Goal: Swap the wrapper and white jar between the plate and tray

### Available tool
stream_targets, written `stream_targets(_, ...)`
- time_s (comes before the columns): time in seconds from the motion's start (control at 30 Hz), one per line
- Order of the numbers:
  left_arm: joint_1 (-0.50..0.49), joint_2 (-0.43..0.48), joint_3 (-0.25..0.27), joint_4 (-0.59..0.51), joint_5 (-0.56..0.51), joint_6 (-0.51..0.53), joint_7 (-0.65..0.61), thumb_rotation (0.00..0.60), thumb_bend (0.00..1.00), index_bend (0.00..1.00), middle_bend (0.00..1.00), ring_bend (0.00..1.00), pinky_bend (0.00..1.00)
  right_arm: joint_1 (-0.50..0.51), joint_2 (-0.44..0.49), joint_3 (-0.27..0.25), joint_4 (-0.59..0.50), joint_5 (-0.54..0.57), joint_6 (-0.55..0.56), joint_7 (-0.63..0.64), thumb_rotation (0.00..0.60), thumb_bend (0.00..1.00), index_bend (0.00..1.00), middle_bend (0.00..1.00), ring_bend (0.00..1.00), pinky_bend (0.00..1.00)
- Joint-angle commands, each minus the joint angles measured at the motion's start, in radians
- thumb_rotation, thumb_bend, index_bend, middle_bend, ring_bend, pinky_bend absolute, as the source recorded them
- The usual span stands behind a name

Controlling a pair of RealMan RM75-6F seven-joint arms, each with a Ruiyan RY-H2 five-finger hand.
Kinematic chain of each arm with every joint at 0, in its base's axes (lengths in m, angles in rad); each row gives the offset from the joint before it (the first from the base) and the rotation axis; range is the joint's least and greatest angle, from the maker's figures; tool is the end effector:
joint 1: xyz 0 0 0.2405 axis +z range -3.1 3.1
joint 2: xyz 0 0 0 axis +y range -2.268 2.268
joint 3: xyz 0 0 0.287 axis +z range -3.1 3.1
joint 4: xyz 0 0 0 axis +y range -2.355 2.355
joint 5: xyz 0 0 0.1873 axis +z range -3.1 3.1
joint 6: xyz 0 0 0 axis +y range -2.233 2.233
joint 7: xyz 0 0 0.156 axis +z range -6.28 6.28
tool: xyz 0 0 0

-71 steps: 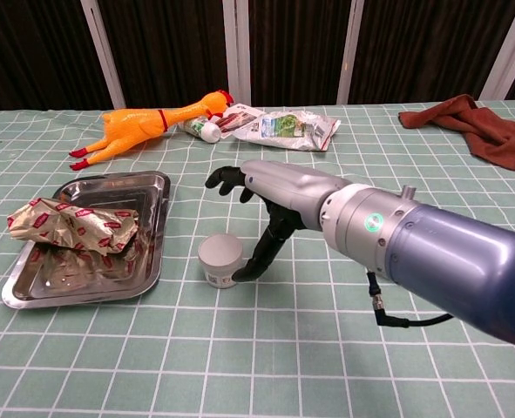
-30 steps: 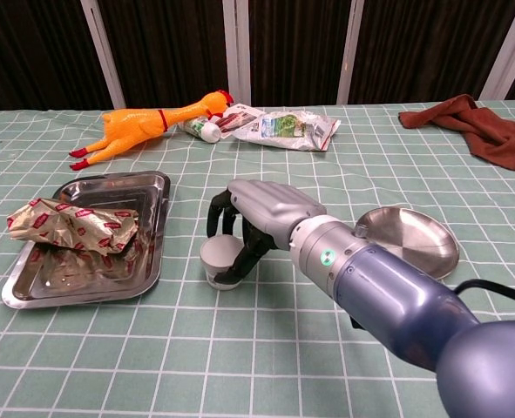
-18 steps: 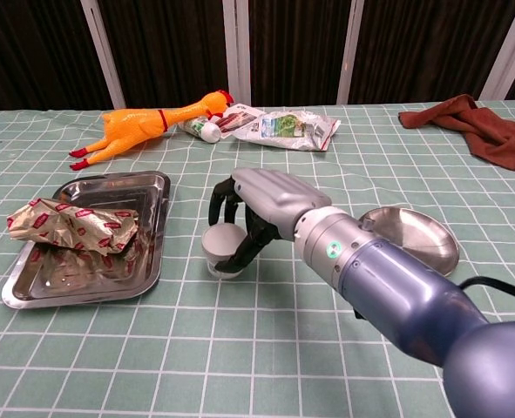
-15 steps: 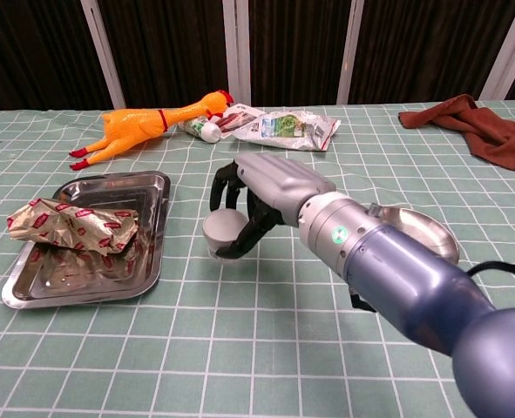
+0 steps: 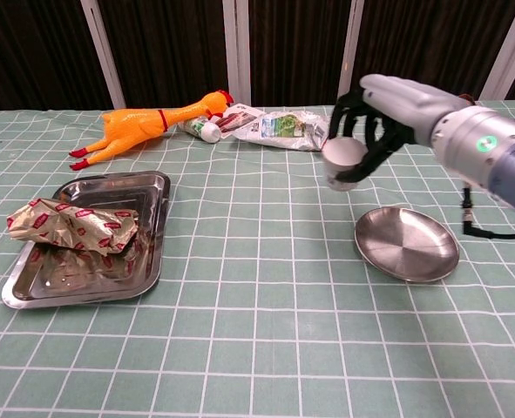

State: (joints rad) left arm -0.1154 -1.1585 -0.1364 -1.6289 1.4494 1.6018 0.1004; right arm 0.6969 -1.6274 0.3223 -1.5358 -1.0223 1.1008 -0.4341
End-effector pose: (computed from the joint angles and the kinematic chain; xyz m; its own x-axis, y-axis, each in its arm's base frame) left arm -0.3121 0.2156 0.2118 0.4164 -0.2034 0.8862 0.9069 0.0240 -0.4206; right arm -0.1491 -0.3770 0.0155 0.2751 -0.1428 0.9507 -0.9421 -0.2371 0.2370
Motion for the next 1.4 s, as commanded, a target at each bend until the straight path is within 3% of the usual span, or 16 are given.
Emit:
stream_targets(0.03, 0.002, -0.005, 0.0, -0.002, 0.003, 0.006, 0.014, 0.6, 0.2, 0.26, 0.11, 0.03, 0.21, -0.045, 0.066, -0.031, -0.001, 0.005, -0.021, 0.055, 0.6, 0.26, 0.52, 0.53, 0.57, 0.12)
stream_targets(0.37, 0.005, -0.024, -0.009, -0.002, -0.003, 0.02, 0.046, 0.6, 0.2, 0.26, 0.11, 0.03, 0.21, -0.106, 0.14, -0.093, 0.028, -0.074, -0.042, 0.206, 0.6, 0.26, 0.52, 0.53, 0.57, 0.1)
stream_targets(0.87, 0.005, -0.033, -0.011, -0.001, -0.003, 0.017, 0.062, 0.6, 0.2, 0.27, 0.11, 0.03, 0.21, -0.107, 0.048, -0.138, 0.159, -0.125, -0.08, 0.3, 0.6, 0.26, 0.52, 0.53, 0.56, 0.08)
stream_targets(1.07, 0.006, -0.034, -0.01, -0.002, 0.001, 0.017, 0.061, 0.6, 0.2, 0.27, 0.11, 0.03, 0.21, -0.111, 0.042, -0.145, 0.179, -0.12, -0.088, 0.291, 0.6, 0.26, 0.51, 0.49, 0.46, 0.03)
stream_targets(1.27, 0.006, -0.034, -0.007, -0.005, 0.004, 0.011, 0.06, 0.6, 0.2, 0.27, 0.11, 0.03, 0.21, -0.109, 0.068, -0.148, 0.137, -0.084, -0.118, 0.251, 0.6, 0.22, 0.44, 0.41, 0.39, 0.01)
stream_targets(1.4, 0.008, -0.034, -0.008, -0.007, 0.005, 0.014, 0.061, 0.6, 0.2, 0.26, 0.11, 0.03, 0.21, -0.112, 0.087, -0.153, 0.095, -0.065, -0.124, 0.225, 0.6, 0.15, 0.36, 0.32, 0.29, 0.0)
